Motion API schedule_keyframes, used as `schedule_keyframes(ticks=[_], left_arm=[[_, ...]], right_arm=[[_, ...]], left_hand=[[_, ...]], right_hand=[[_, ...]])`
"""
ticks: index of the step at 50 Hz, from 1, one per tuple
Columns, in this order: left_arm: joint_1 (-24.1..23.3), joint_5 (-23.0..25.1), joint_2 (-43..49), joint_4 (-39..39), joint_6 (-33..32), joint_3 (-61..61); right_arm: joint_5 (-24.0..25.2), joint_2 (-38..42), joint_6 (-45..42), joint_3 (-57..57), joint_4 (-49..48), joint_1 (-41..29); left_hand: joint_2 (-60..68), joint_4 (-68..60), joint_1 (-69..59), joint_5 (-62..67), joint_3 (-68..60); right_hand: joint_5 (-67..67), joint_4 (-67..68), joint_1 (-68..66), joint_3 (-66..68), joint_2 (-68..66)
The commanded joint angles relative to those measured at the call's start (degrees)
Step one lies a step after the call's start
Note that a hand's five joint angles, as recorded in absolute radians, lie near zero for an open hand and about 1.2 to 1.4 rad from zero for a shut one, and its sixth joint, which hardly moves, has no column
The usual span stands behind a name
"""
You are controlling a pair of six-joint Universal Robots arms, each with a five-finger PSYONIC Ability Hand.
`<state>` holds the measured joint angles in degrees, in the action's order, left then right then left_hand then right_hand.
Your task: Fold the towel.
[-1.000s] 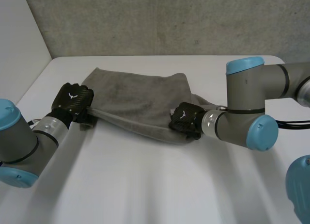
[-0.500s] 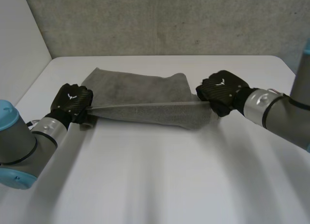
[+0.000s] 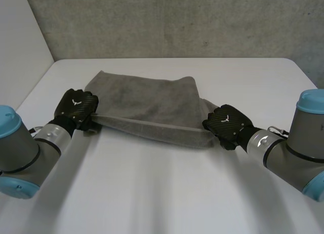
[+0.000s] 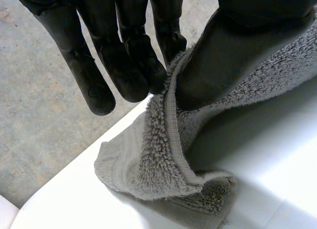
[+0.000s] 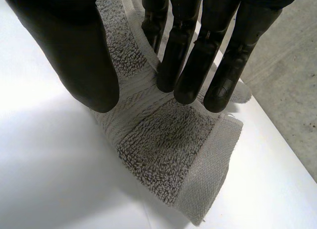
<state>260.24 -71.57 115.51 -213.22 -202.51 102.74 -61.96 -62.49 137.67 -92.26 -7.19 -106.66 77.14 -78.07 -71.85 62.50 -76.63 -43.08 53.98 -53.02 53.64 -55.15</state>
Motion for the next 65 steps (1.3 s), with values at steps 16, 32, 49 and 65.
schedule_keyframes(ticks=[16, 32, 49, 65], left_arm=[[0.0, 0.2, 0.42, 0.0, -0.17, 0.18], [0.0, 0.2, 0.42, 0.0, -0.17, 0.18], [0.0, 0.2, 0.69, 0.0, -0.25, 0.18], [-0.09, 0.29, 0.69, 0.0, -0.34, 0.45]], right_arm=[[2.37, 0.01, -1.7, -1.6, -6.88, 1.28], [2.46, 0.88, -3.55, -2.31, -6.96, 0.66], [-0.18, 8.09, -5.83, 4.73, -6.26, 0.4], [-2.2, 12.22, 1.81, 25.03, 14.74, 0.14]], left_hand=[[2.86, -1.93, -8.15, 7.5, -3.37], [2.86, -1.93, -8.15, 7.5, -3.37], [2.86, -1.93, -8.15, 7.5, -3.37], [2.86, -1.93, -8.15, 7.5, -3.37]], right_hand=[[14.46, -15.36, 14.4, -15.02, 16.54], [31.56, -32.45, 31.49, -32.12, 33.63], [26.01, -26.9, 25.94, -26.57, 28.08], [25.84, -26.74, 25.77, -26.4, 27.91]])
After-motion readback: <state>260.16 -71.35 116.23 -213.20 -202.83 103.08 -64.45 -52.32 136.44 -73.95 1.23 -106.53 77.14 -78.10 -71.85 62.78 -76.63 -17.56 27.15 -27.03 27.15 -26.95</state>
